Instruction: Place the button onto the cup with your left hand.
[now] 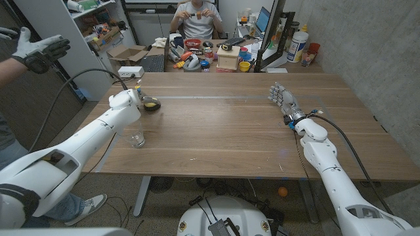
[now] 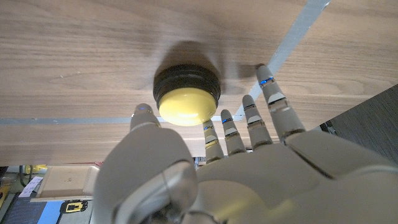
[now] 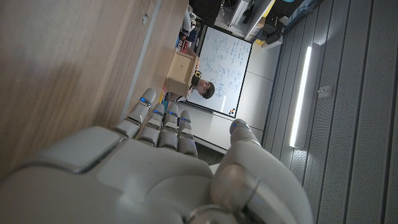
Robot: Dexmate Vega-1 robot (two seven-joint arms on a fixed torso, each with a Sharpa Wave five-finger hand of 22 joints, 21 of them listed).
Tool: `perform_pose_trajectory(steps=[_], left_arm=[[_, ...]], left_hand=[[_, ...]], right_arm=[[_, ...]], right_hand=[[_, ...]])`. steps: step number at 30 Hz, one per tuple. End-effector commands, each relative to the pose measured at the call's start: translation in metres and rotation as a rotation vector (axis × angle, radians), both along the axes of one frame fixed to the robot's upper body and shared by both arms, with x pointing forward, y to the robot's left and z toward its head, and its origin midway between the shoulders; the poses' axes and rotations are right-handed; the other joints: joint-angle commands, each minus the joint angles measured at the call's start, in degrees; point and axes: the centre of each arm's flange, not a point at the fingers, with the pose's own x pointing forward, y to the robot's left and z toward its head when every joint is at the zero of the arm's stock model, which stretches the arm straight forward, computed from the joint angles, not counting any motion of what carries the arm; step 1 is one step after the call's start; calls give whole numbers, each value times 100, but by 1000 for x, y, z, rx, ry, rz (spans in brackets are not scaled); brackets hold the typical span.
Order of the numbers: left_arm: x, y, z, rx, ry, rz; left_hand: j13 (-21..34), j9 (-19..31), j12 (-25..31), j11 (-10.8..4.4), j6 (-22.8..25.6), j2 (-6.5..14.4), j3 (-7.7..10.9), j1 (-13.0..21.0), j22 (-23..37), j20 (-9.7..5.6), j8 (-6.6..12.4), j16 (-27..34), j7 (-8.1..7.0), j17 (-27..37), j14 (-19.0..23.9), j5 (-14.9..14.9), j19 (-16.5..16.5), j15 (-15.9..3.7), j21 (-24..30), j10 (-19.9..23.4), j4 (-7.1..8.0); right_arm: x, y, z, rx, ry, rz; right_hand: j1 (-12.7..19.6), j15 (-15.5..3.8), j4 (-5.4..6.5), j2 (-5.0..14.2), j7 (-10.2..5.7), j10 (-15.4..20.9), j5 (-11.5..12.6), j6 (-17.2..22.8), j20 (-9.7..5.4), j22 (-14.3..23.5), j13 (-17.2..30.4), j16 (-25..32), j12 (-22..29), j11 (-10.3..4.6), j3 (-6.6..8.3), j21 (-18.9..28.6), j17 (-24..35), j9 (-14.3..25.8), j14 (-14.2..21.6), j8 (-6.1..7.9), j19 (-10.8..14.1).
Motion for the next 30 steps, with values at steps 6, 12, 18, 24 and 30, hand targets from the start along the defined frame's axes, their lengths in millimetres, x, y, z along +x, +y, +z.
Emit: perform_pose_trajectory(steps=[6, 12, 18, 24, 30], left_arm=[[18, -22, 11, 74, 3, -41], [23, -27, 13, 80, 10, -46], [25, -28, 14, 49, 42, -40], [27, -31, 14, 47, 88, -33], [24, -36, 12, 63, 61, -14]], left_hand=[[18, 20, 40, -89, 84, 59, -47, 37, 7, 8, 43, 36, -19, 16, 18, -40, -28, -63, 1, 6, -1], [17, 20, 42, -86, 94, 65, -48, 46, 6, 8, 44, 34, -26, 17, 16, -43, -50, -70, -5, 17, -2], [13, 11, 113, -156, 350, 124, 18, 314, 25, -24, 131, 134, -58, 5, 351, -57, 168, -101, 99, 262, -123], [77, 12, 253, -208, 954, 271, 275, 1222, 10, -38, 323, 255, -44, 16, 1082, -314, 1441, -285, 453, 799, -550], [206, 44, 386, -253, 1471, 470, 587, 2013, -26, -70, 514, 332, -17, 85, 1592, -606, 2256, -484, 599, 1139, -815]], right_arm=[[4, -1, -4, 3, 7, 1], [4, -5, -4, 9, 6, -4], [1, -6, 0, 11, -6, -5], [-3, -7, 8, 9, -37, -2], [-5, -5, 19, -3, -69, 14]], right_hand=[[-8, 0, -35, 17, -23, 43, 35, 4, 12, 24, 26, -6, 39, -16, 14, -25, -5, -2, 45, 47, 75], [-10, -2, -38, 17, -28, 43, 35, 4, 16, 25, 26, -8, 38, -14, 13, -39, -5, -2, 46, 47, 79], [-17, -4, -40, 14, -32, 42, 34, 4, 17, 25, 26, -11, 37, -13, 8, -53, -4, -2, 42, 47, 85], [-14, -5, -47, 13, -35, 34, 34, -4, 29, 26, 26, -14, 33, -20, 9, -66, -6, -3, 43, 44, 93], [-27, -25, -50, -4, -47, 36, 30, -5, 72, 26, 26, -19, 33, -19, -5, -76, -5, -3, 36, 44, 118]])
